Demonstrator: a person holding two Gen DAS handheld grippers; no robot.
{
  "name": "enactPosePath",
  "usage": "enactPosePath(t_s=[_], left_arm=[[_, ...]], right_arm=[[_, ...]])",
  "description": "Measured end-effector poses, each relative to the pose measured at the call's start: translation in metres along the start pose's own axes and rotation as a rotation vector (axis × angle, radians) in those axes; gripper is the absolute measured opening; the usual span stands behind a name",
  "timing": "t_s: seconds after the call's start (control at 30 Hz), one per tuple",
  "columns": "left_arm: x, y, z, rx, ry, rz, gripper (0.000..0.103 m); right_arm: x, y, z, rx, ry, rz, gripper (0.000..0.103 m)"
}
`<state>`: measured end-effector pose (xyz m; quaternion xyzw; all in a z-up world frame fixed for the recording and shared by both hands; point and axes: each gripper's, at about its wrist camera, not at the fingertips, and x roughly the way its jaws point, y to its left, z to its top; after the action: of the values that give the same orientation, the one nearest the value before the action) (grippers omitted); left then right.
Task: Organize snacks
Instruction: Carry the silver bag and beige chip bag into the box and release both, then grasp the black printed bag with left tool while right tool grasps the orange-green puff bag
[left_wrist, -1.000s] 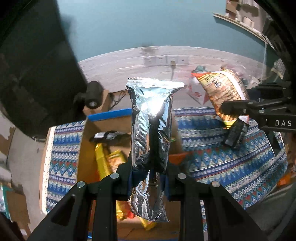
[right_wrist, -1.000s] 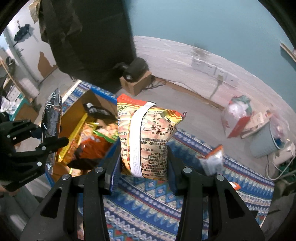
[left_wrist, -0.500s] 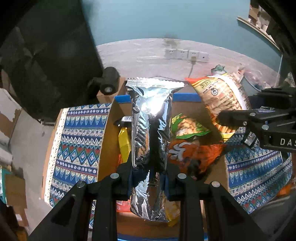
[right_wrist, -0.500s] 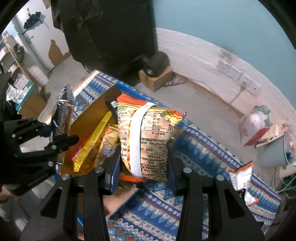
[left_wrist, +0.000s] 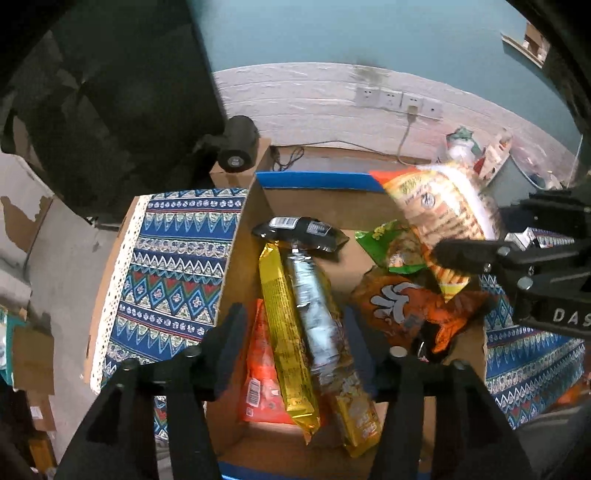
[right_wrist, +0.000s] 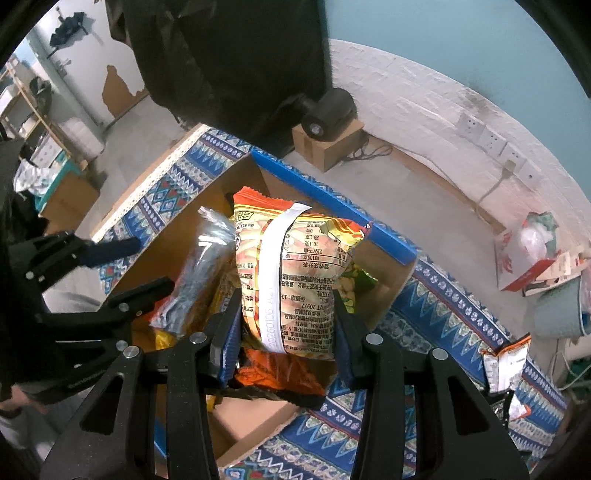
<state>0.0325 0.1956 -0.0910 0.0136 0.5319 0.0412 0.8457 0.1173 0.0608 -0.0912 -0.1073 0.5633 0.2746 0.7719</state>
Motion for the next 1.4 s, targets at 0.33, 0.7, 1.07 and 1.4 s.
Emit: enactPosePath(t_s=[0.33,0.7,1.07,1.4], left_arm=[[-0.006,-0.007,0.005,0.011,-0.018,0.005,0.069],[-0.014,-0.041,0.014,0.027,-0.041,-0.107,0.070],[-0.019,-0.106,0.021,0.119,-0.052,-0.175,0.070],[-0.018,-0.164,0.025,0.242,-0.059,-0.168,0.076]], right_arm=[[-0.009,-0.008,0.007,0.008,-0.043,0.014,0.061],[-0.043,-0.051,-0.022,0.016,-0.080,-0.091,0.069],[-0.068,-0.111,-0.063,0.067,-0.069,-0.165,0.069],[-0.076,-0.161,-0.096,0.119,-0.042,-0.222,0.070]])
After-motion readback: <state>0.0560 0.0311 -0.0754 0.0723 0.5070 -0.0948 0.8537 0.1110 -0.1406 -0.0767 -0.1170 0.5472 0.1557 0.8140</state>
